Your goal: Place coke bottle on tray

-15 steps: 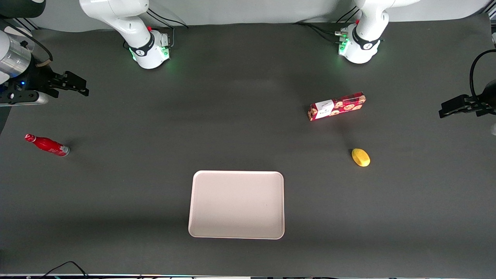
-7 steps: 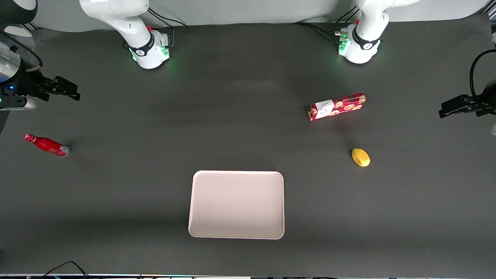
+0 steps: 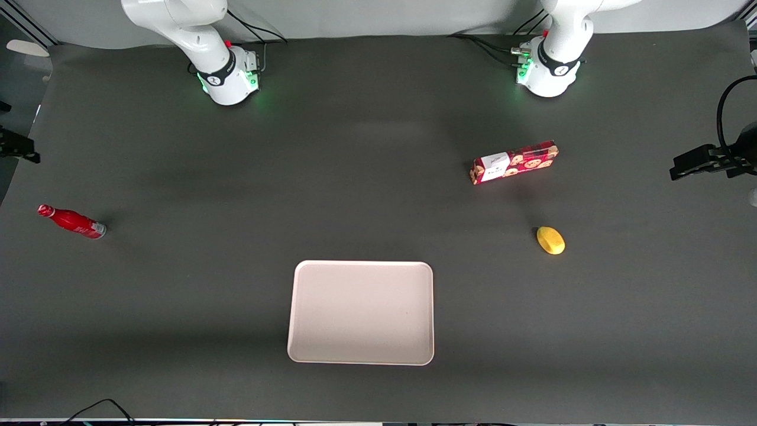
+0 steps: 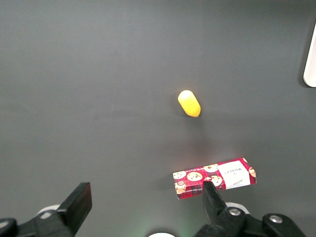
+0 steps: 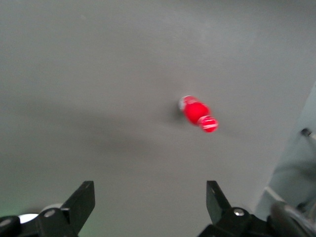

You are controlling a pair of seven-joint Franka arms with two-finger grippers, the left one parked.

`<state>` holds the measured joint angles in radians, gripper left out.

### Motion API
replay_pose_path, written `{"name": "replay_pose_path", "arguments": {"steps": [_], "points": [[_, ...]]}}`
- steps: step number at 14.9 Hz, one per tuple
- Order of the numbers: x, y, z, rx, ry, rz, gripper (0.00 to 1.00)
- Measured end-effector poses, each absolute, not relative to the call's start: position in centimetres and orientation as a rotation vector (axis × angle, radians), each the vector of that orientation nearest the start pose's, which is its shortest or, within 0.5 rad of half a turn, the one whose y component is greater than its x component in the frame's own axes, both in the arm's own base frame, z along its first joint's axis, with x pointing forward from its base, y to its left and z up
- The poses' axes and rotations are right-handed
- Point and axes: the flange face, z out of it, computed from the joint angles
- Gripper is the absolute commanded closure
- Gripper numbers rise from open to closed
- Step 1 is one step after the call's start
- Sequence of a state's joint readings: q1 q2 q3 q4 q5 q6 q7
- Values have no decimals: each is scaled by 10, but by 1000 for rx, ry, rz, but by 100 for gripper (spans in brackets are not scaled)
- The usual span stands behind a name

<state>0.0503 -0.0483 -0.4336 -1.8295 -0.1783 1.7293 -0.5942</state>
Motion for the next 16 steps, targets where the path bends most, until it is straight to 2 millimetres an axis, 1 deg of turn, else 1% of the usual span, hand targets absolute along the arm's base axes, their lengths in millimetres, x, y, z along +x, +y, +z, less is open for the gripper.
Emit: {"name": "replay_pose_path", "arguments": {"steps": [2,3,5,7,10,12,16], "points": [[502,-261,512,-3225,-545,206,0],[505,-275,498,-3227,-604,217,0],[507,-297,469,-3242,-687,217,0],[499,-313,441,-3255,-741,196,0],[481,-330,402,-3273,-784,162,0],[473,-335,383,-3252,-793,143,0],[477,-336,352,-3168,-800,53,0]]}}
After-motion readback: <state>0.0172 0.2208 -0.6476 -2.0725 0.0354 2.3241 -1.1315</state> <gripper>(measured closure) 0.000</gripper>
